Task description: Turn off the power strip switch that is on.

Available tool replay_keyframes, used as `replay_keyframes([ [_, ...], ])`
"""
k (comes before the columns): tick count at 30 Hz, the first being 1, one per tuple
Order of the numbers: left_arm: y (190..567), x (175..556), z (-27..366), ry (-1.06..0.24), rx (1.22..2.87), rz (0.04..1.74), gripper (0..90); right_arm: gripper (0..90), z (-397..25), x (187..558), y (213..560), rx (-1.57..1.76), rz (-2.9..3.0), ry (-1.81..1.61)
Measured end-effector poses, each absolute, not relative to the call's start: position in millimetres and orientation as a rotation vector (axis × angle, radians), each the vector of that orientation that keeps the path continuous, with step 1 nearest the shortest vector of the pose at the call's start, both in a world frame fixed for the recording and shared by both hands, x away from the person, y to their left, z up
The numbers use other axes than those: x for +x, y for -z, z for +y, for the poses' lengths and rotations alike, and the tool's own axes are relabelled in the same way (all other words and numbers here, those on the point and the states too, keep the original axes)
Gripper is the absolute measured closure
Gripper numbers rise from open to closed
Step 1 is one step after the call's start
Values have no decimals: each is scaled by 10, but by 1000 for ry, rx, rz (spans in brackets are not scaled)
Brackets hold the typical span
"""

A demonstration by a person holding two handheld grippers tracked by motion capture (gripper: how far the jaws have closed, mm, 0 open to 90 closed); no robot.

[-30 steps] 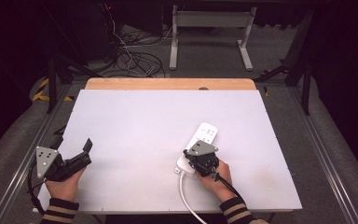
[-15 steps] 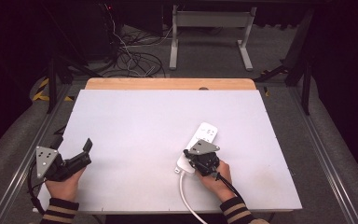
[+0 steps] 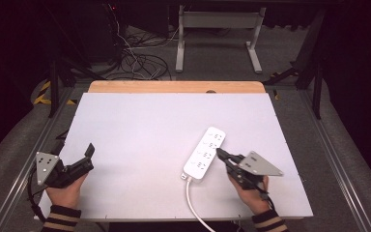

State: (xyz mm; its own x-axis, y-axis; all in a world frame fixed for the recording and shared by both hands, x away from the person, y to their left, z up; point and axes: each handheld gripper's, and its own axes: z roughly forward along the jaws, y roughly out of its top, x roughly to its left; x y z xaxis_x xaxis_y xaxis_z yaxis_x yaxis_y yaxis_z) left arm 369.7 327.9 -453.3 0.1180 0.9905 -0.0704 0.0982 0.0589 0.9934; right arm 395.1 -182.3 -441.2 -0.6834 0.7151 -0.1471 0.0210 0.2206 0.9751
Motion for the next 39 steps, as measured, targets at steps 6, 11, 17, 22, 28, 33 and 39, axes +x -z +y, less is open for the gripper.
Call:
replay_keyframes([
  [6,4521,3700,3245,-1035,1298,1201,20,900,-2336,3958,4358,811,1538,-1646],
  [11,4519,3700,3267,-1028,1287,1205,20,883,-2371,4047,4457,845,1524,-1601],
  [17,4518,3693,3274,-1025,1280,1204,20,593,-2338,4061,4469,824,1498,-1593],
  [22,4514,3681,3265,-1020,1269,1181,12,16,-2347,4143,4489,954,1378,-1578],
  [28,4515,3678,3273,-1018,1261,1181,9,5,-2374,4144,4487,930,1355,-1563],
  [33,4515,3679,3273,-1018,1261,1181,9,5,-2354,4158,4508,914,1369,-1528],
  [39,4516,3681,3273,-1021,1269,1183,9,7,-2354,4160,4510,917,1380,-1523],
])
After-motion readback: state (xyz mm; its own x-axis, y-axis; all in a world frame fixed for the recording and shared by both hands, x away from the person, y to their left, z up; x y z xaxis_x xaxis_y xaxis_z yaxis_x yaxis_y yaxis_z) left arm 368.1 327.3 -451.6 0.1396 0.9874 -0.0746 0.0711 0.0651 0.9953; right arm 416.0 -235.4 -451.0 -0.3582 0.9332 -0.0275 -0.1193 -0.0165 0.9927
